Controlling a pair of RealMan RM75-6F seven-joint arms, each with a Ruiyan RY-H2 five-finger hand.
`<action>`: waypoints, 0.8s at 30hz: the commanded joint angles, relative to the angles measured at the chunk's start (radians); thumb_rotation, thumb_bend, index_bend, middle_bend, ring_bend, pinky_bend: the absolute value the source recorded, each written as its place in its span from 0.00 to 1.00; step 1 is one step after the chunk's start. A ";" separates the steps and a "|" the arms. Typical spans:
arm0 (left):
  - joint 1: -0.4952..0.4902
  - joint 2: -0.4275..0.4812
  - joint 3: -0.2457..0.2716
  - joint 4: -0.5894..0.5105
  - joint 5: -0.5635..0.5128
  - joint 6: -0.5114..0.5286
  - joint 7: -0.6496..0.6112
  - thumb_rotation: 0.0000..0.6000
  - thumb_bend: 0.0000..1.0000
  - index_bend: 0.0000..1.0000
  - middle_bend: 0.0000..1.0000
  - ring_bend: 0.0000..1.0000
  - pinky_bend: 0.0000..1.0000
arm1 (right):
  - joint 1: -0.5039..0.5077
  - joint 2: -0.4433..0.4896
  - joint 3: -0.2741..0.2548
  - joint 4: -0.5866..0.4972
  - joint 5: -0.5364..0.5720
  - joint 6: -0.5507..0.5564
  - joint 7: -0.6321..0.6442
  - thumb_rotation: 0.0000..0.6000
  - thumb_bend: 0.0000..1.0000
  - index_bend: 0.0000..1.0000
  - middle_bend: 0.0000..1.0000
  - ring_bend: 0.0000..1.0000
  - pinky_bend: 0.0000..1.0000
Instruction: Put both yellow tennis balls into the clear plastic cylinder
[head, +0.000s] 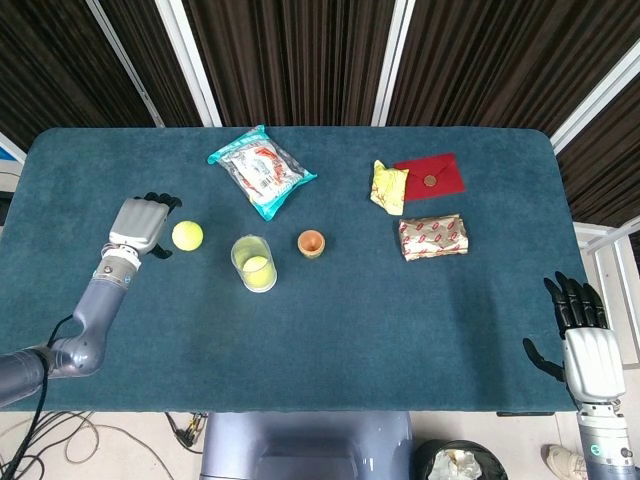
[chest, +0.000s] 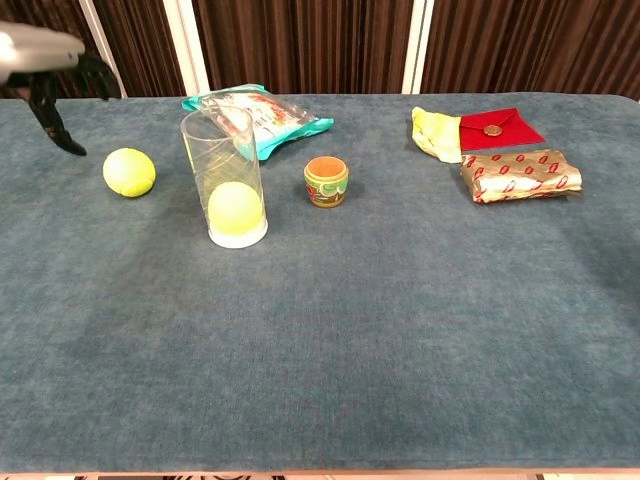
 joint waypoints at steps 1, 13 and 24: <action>0.002 -0.066 0.015 0.096 0.019 -0.044 -0.027 1.00 0.07 0.24 0.20 0.18 0.33 | 0.000 0.000 0.000 0.001 -0.002 0.002 -0.002 1.00 0.34 0.00 0.02 0.02 0.00; -0.010 -0.198 0.016 0.309 0.071 -0.128 -0.077 1.00 0.07 0.24 0.20 0.18 0.34 | 0.005 -0.008 0.006 0.014 0.027 -0.021 -0.008 1.00 0.34 0.00 0.02 0.02 0.00; -0.034 -0.284 0.010 0.417 0.132 -0.148 -0.075 1.00 0.09 0.24 0.21 0.18 0.36 | 0.011 -0.015 0.005 0.025 0.032 -0.035 -0.013 1.00 0.34 0.00 0.02 0.02 0.00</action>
